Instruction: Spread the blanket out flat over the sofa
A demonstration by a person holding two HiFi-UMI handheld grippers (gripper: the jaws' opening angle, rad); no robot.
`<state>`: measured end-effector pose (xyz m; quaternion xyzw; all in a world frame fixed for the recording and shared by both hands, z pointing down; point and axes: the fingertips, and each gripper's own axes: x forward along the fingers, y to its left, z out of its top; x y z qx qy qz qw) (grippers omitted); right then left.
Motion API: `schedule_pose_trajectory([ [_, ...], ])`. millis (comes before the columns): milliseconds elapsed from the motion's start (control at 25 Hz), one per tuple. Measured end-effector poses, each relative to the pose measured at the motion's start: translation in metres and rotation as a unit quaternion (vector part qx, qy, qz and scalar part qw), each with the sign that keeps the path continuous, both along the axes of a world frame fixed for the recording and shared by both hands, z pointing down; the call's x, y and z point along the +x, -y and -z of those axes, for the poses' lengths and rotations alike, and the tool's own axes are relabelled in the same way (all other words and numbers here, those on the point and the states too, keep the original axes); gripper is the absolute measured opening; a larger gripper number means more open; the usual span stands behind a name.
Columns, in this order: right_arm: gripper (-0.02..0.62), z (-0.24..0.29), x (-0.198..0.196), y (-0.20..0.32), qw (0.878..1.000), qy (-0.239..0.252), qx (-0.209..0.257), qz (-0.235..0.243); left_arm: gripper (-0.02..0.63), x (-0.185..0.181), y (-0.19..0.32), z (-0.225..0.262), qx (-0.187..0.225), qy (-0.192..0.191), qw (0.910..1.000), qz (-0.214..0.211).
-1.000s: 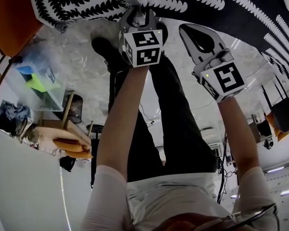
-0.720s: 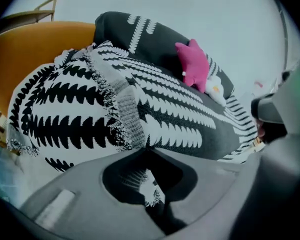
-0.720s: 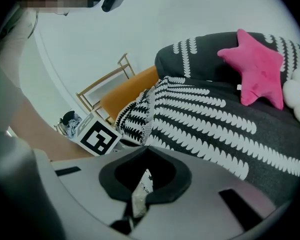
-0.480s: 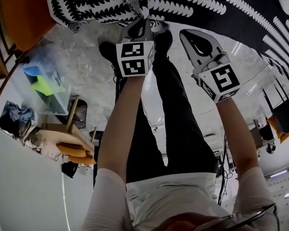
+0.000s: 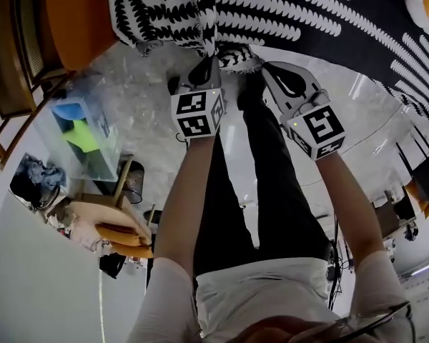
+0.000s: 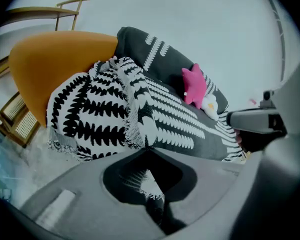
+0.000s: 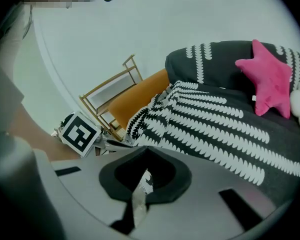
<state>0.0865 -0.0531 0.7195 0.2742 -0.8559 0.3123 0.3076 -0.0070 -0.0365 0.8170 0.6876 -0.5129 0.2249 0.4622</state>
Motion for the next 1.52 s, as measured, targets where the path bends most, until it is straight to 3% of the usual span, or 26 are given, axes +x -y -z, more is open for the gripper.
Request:
schedule_pose_trajectory([
  [440, 0.003, 0.004, -0.048, -0.017, 1.000, -0.005, -0.004, 0.010, 0.031, -0.106, -0.025, 0.004, -0.005, 0.033, 0.9984, 0.046],
  [600, 0.003, -0.004, -0.079, -0.024, 1.000, -0.003, -0.006, 0.020, 0.031, -0.160, -0.033, -0.008, -0.008, 0.062, 0.9964, 0.057],
  [760, 0.003, 0.001, -0.074, -0.028, 1.000, -0.003, -0.005, 0.024, 0.031, -0.182, -0.037, -0.005, -0.010, 0.103, 0.9928, 0.060],
  [1120, 0.003, -0.016, -0.106, -0.035, 0.999, -0.005, -0.005, 0.038, 0.031, -0.242, -0.034, -0.013, 0.005, 0.175, 0.9845, 0.005],
  [1520, 0.003, -0.030, -0.143, -0.026, 0.999, -0.014, -0.011, 0.044, 0.031, -0.289, -0.028, -0.044, 0.000, 0.189, 0.9814, -0.033],
])
